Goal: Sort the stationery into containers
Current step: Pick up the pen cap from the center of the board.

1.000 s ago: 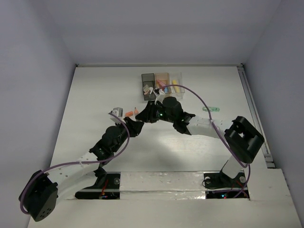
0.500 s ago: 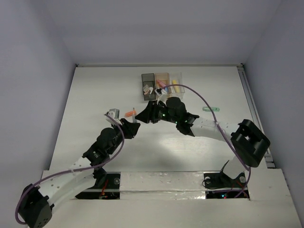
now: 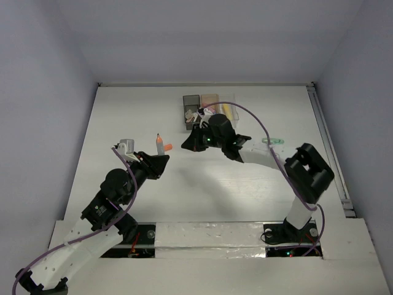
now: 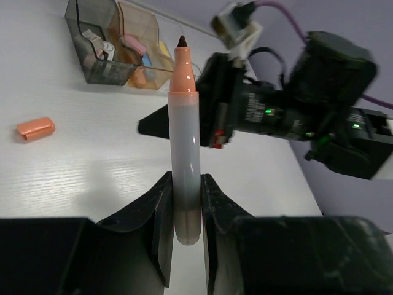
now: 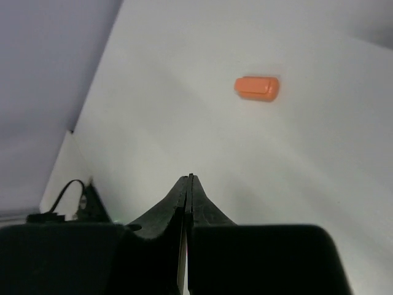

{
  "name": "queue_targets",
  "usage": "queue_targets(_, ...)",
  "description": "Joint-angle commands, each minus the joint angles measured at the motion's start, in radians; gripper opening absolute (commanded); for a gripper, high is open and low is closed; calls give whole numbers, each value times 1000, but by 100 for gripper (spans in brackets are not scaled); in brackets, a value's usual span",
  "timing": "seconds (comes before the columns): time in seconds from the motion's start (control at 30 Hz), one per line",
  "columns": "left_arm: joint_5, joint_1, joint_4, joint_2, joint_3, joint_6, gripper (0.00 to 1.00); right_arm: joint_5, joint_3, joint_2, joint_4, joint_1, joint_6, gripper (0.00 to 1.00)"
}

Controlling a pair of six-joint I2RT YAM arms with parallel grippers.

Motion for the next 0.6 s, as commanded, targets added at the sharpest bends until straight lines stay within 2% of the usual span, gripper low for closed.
queue_targets(0.0,5,5,-64,-10,86,26,0,4,129,130,-117,6,-55,4)
queue_targets(0.03,6,5,-70,-13,97,33,0,8,175,155,-123,15,-55,6)
queue_targets(0.07,8,5,-76,-17,106,36,0,11,204,184,-152,15,-56,17)
queue_targets(0.13,0,5,-93,-24,128,50,0,30,298,268,-194,35,-70,31)
queue_targets(0.17,-3,5,-97,-25,133,53,0,41,324,293,-209,49,-73,45)
queue_targets(0.27,-1,5,-107,-27,139,58,0,62,416,391,-263,72,-70,62)
queue_targets(0.37,2,5,-105,-33,133,59,0,91,477,469,-301,81,-70,69)
queue_targets(0.57,11,5,-99,-44,133,63,0,145,611,572,-370,91,-72,71)
